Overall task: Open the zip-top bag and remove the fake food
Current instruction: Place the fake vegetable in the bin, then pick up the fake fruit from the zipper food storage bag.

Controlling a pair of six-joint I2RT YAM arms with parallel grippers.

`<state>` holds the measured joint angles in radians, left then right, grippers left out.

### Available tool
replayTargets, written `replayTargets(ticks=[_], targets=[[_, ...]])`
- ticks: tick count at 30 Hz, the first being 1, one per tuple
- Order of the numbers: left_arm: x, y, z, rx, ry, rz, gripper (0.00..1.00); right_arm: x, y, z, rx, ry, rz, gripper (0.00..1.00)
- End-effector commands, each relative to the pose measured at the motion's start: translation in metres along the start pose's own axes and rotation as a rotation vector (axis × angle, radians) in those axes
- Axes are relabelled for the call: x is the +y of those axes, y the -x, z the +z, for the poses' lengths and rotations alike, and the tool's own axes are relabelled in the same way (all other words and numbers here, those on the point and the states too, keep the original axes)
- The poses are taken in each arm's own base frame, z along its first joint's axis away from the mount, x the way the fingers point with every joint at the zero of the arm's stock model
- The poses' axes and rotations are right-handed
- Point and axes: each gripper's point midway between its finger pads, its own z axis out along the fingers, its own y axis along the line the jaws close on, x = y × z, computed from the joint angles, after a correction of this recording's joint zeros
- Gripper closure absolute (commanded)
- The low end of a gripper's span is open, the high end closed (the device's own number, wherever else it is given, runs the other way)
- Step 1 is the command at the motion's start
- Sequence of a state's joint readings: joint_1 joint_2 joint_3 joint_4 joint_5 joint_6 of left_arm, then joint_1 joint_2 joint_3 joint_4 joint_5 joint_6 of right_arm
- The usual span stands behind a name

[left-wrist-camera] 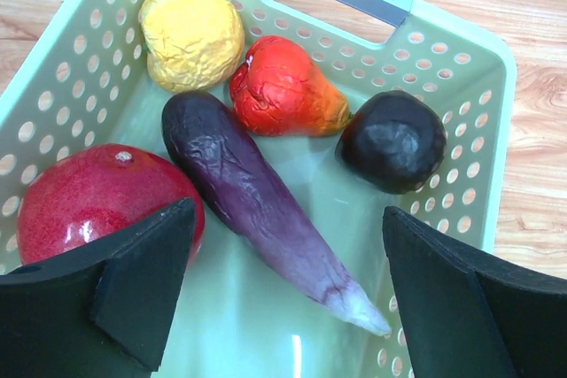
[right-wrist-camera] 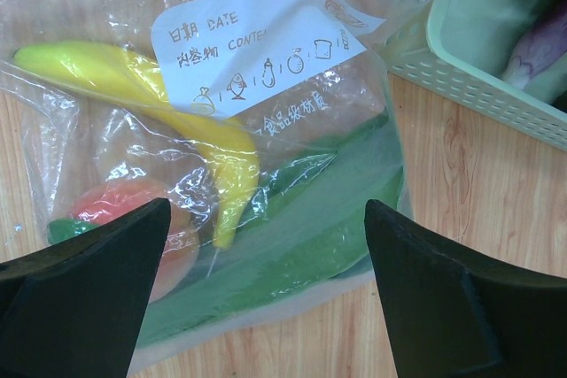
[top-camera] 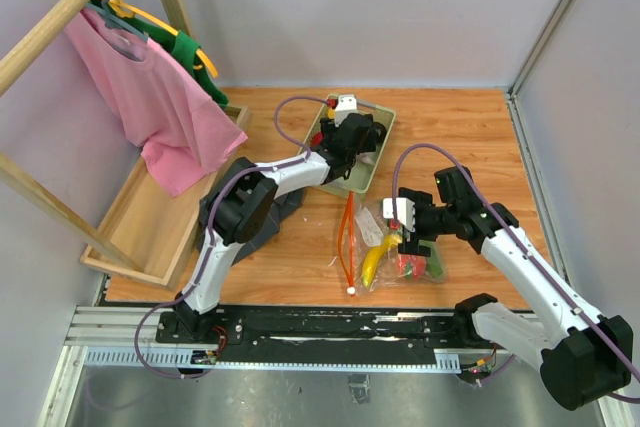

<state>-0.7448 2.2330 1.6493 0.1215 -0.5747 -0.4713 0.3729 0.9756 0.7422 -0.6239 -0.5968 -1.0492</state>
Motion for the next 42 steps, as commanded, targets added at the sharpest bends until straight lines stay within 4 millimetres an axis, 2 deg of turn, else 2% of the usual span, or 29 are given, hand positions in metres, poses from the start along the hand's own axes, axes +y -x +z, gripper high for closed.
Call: replayTargets(ticks=[1, 9, 17, 26, 32, 39, 42], targets=[[-0.017, 0.047, -0.021, -0.078, -0.034, -0.033, 0.09, -0.012, 0.005, -0.007, -0.01, -0.041, 0.006, 0.08], [-0.028, 0.088, -0.058, -0.134, -0.14, -0.085, 0.08, -0.01, 0.006, -0.007, -0.019, -0.036, 0.006, 0.08], [-0.019, 0.116, -0.106, -0.2, -0.238, -0.102, 0.04, 0.001, 0.015, -0.004, -0.074, 0.018, -0.008, 0.08], [-0.012, 0.107, -0.169, -0.203, -0.459, -0.078, 0.01, 0.024, 0.024, 0.001, -0.163, 0.117, -0.061, 0.08], [0.001, 0.104, -0.217, -0.228, -0.584, -0.067, 0.01, 0.037, 0.027, 0.006, -0.207, 0.169, -0.11, 0.08], [0.012, 0.081, -0.273, -0.204, -0.768, -0.048, 0.01, 0.057, 0.028, 0.019, -0.207, 0.252, -0.185, 0.09], [0.02, 0.067, -0.289, -0.153, -0.803, -0.061, 0.07, 0.062, 0.024, 0.026, -0.177, 0.288, -0.196, 0.11]])
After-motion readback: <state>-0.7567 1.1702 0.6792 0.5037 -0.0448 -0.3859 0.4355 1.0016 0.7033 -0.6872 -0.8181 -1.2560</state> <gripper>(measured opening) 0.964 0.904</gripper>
